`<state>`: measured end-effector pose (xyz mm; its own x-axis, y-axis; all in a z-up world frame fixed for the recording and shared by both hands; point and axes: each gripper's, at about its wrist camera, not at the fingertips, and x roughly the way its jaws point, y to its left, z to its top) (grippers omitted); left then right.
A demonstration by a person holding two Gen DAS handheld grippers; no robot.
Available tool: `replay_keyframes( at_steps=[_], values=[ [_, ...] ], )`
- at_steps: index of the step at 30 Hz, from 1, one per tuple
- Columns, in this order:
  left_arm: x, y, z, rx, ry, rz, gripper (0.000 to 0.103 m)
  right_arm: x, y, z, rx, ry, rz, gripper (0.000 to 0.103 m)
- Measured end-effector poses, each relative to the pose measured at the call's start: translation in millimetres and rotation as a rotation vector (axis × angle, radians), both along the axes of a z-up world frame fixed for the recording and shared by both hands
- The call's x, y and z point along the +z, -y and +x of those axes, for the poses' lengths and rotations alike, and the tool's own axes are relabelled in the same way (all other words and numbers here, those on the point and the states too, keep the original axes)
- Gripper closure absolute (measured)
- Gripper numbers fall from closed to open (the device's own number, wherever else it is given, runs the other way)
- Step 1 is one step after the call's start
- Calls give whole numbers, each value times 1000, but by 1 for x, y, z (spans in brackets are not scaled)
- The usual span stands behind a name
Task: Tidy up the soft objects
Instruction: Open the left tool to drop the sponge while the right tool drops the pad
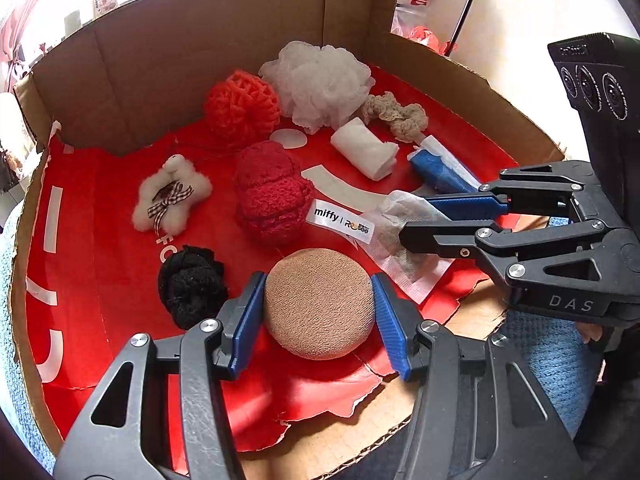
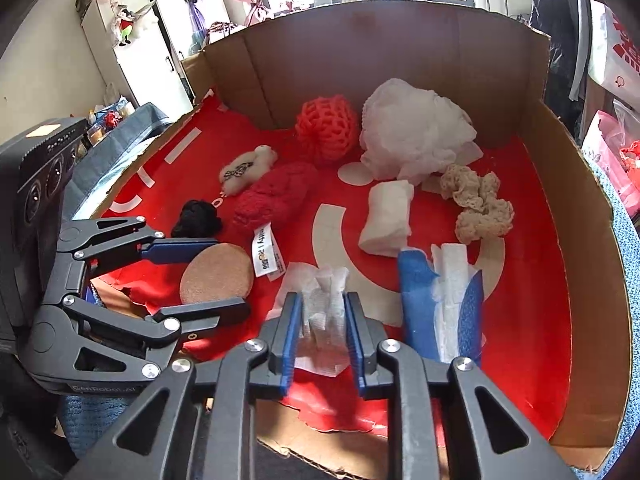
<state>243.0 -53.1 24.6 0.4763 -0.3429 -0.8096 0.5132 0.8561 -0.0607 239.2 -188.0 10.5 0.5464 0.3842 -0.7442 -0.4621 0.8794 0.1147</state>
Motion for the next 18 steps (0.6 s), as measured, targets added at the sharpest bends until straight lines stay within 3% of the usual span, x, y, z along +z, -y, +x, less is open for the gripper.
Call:
replay_keyframes(
  at_steps=[18],
  values=[
    [-1, 2, 0, 0, 21, 10, 43, 4, 2, -4, 1, 30, -29, 60]
  ],
)
